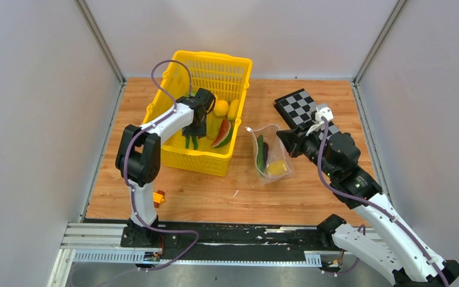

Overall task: Place the food in the zip-top bag and seal the zipper
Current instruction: Pick up the fake vegetable from the bin, then place the fake vegetable in the zipper food storage bag.

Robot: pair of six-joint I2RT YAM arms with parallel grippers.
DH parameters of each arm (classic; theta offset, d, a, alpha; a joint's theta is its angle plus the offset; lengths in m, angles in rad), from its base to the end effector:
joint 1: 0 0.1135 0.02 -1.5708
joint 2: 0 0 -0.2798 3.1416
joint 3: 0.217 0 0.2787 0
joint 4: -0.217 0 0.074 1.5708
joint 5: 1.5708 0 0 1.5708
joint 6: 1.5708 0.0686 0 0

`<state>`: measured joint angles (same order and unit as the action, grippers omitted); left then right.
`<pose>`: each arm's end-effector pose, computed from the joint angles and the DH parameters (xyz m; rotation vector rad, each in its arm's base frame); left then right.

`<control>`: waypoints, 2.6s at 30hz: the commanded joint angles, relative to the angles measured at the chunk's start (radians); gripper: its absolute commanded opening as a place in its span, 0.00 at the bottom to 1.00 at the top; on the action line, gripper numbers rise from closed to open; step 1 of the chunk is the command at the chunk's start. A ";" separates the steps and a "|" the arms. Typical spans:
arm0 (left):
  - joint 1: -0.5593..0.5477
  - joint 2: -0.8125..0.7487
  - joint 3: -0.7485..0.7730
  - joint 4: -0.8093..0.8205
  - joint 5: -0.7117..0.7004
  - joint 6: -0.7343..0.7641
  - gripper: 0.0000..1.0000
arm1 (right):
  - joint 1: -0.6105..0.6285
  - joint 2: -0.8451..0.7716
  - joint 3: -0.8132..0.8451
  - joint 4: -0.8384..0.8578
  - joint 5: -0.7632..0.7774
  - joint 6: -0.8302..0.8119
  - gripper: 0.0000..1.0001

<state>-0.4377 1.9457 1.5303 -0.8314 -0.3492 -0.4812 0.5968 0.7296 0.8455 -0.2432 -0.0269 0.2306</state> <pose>0.4083 -0.1651 0.1877 -0.1360 2.6880 0.2304 0.1778 0.1231 0.3730 -0.3369 1.7066 0.6369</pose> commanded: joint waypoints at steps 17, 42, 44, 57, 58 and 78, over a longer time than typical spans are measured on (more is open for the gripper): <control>0.004 0.083 -0.032 0.043 -0.026 0.014 0.35 | -0.003 0.015 0.018 0.060 -0.113 -0.020 0.00; 0.004 -0.023 -0.074 0.058 0.049 0.051 0.00 | 0.172 0.106 -0.050 0.156 0.055 -0.055 0.00; 0.004 -0.049 -0.079 0.057 0.047 0.051 0.00 | 0.171 0.076 -0.066 0.152 0.119 -0.060 0.00; 0.004 -0.162 -0.064 0.020 0.038 0.075 0.00 | 0.168 0.076 -0.059 0.140 0.168 -0.052 0.00; 0.004 -0.178 -0.062 0.018 0.036 0.077 0.00 | 0.167 0.076 -0.058 0.139 0.167 -0.052 0.00; 0.002 -0.481 0.059 -0.163 0.224 0.257 0.00 | 0.167 0.070 -0.054 0.141 0.187 -0.066 0.00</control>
<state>-0.4358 1.5452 1.5421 -0.9463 -0.2092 -0.2798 0.7647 0.8146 0.7654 -0.1326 0.1318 0.1772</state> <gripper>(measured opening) 0.232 0.015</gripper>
